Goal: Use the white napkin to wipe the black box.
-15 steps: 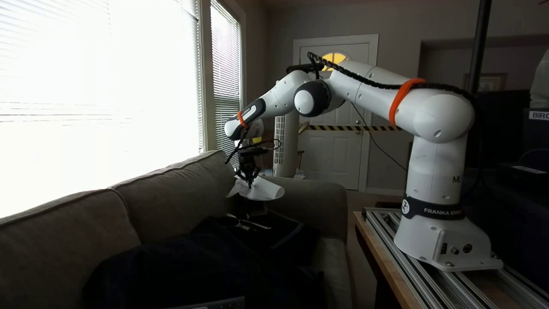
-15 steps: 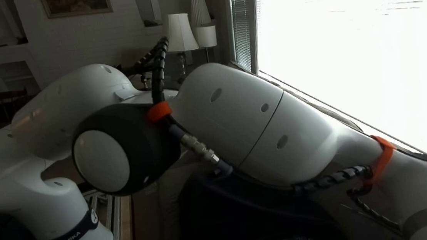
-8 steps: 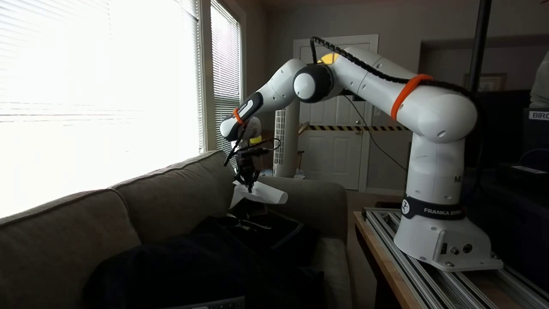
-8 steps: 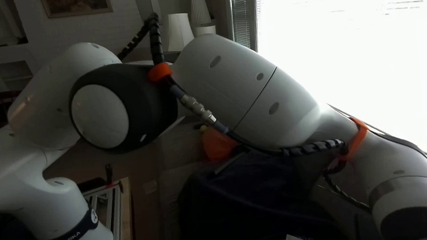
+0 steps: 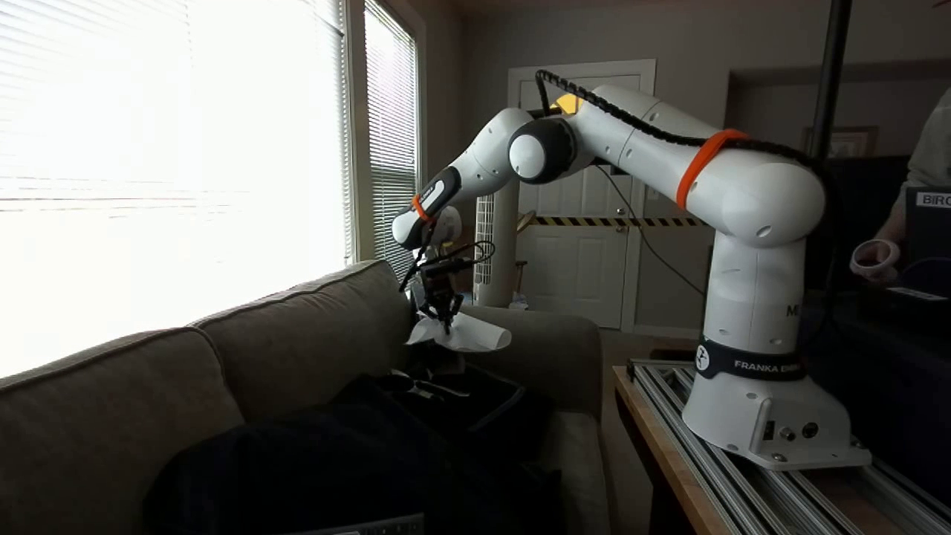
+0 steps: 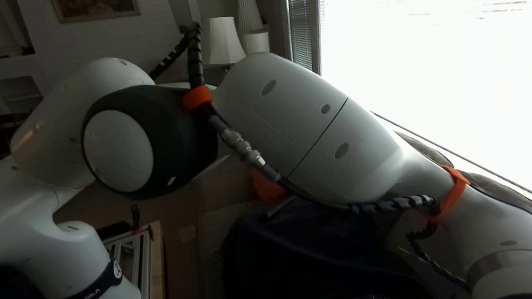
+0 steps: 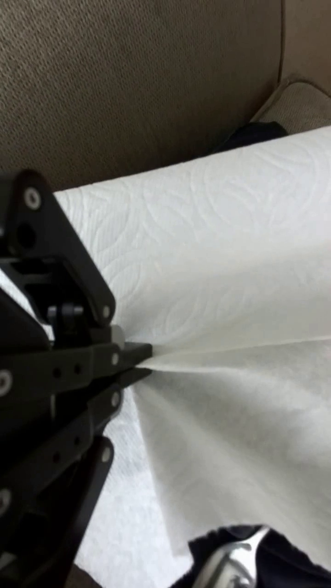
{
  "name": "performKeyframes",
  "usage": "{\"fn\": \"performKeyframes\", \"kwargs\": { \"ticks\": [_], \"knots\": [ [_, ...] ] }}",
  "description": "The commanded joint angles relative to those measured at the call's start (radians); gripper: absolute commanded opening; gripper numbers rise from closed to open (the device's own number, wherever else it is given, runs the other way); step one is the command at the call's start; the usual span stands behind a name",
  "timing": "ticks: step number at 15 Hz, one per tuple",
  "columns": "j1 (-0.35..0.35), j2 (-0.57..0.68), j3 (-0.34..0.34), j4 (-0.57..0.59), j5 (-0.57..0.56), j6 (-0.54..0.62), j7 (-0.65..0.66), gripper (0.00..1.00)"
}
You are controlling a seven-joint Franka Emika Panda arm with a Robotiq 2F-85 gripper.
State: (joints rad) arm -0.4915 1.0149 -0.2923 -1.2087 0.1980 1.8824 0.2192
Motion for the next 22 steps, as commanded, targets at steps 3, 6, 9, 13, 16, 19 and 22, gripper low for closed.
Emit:
{"fn": "performKeyframes", "kwargs": {
  "ticks": [3, 6, 9, 13, 16, 19, 22],
  "knots": [
    [-0.07, 0.063, -0.002, 0.188, 0.027, -0.002, 0.147, 0.0],
    [-0.101, 0.092, 0.009, 0.277, 0.042, -0.001, 0.218, 0.0],
    [-0.097, 0.125, 0.009, 0.326, 0.003, 0.005, 0.233, 0.0],
    [-0.059, 0.148, 0.008, 0.317, -0.009, 0.009, 0.19, 0.0],
    [-0.03, 0.134, 0.018, 0.276, -0.035, -0.013, 0.083, 0.0],
    [-0.002, 0.094, 0.03, 0.217, -0.065, -0.05, -0.047, 0.0],
    [0.022, 0.049, 0.045, 0.138, -0.081, -0.066, -0.172, 0.0]
  ]
}}
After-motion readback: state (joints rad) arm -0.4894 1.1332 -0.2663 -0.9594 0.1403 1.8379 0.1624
